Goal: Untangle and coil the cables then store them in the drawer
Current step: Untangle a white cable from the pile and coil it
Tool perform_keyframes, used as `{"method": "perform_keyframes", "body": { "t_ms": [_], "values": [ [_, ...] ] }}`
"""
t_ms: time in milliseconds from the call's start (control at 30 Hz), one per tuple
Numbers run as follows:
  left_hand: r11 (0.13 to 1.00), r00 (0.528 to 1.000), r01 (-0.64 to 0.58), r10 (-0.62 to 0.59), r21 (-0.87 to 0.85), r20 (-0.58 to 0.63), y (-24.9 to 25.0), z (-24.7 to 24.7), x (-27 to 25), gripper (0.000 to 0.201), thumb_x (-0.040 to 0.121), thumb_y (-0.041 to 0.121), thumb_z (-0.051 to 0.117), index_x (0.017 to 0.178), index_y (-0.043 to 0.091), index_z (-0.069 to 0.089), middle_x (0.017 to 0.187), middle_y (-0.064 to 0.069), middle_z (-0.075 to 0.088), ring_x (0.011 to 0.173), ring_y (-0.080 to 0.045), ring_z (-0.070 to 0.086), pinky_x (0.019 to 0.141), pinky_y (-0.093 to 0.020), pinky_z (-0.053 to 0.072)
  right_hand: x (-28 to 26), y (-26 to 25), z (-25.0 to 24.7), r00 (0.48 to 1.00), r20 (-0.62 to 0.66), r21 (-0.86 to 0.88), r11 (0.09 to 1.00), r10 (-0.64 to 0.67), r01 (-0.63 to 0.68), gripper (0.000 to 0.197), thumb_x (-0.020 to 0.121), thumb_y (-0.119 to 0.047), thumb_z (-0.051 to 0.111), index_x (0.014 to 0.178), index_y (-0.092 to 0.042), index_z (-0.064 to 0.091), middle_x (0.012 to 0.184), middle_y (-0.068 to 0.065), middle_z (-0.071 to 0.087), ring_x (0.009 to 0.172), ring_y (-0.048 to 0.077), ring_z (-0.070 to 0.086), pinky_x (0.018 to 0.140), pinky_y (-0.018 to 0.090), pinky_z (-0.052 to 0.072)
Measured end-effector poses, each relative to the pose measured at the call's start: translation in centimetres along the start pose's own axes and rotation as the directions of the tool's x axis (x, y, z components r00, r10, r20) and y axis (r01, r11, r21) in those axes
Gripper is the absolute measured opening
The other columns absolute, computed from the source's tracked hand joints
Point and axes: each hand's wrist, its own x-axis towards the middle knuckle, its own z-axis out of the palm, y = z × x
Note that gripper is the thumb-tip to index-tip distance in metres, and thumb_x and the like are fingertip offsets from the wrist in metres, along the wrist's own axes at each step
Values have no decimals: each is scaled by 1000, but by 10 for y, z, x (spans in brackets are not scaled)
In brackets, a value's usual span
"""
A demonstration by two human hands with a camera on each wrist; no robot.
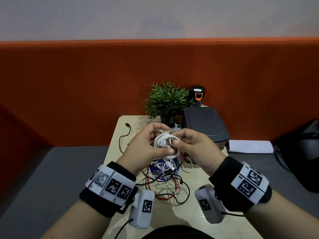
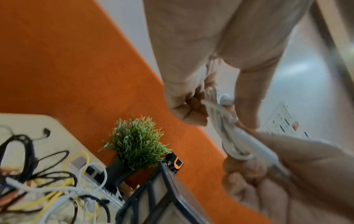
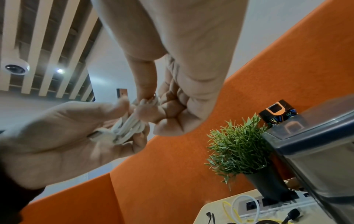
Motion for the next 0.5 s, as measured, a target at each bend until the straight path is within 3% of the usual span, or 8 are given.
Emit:
{"method": "perform_keyframes", "body": {
  "t_ms": [100,200,267,333,500],
  "values": [
    [986,980,-123,138,109,-142,3,5,-1,29,74,4,77,93,22,67,82,5,67,75,-10,62,67,-27,55,0,0,1,1000,-11,2,1000,-20,20,9,91,-5,59,99,-4,62,75,17,69,57,22,58,57,32,49],
    [962,948,-174,221,209,-228,3,5,-1,19,80,7,73,89,23,72,77,8,70,70,-5,63,65,-20,50,1,0,-2,1000,-26,-7,1000,-15,15,9,90,-5,61,98,-4,63,72,15,70,57,27,56,60,36,48],
    [971,944,-164,206,175,-257,0,6,0,22,82,6,70,94,24,71,75,6,70,70,-9,64,66,-24,51,1,0,-3,1000,-24,-19,1000,-11,11,10,89,-5,62,99,-4,63,73,16,70,58,27,55,58,32,49],
    [982,952,-137,167,132,-256,-3,6,1,29,84,3,68,105,23,66,69,9,66,66,-7,63,65,-20,48,0,2,-3,999,-36,-45,999,-10,8,12,88,-5,63,100,-3,64,75,16,70,57,24,56,58,28,50],
    [995,987,-47,60,88,-151,-9,-1,9,22,76,2,74,89,19,74,79,-4,71,74,-17,68,66,-22,51,-1,10,-9,995,-95,-108,994,-20,10,15,83,-2,68,98,-3,70,81,21,66,57,15,57,55,20,50]
  ]
}}
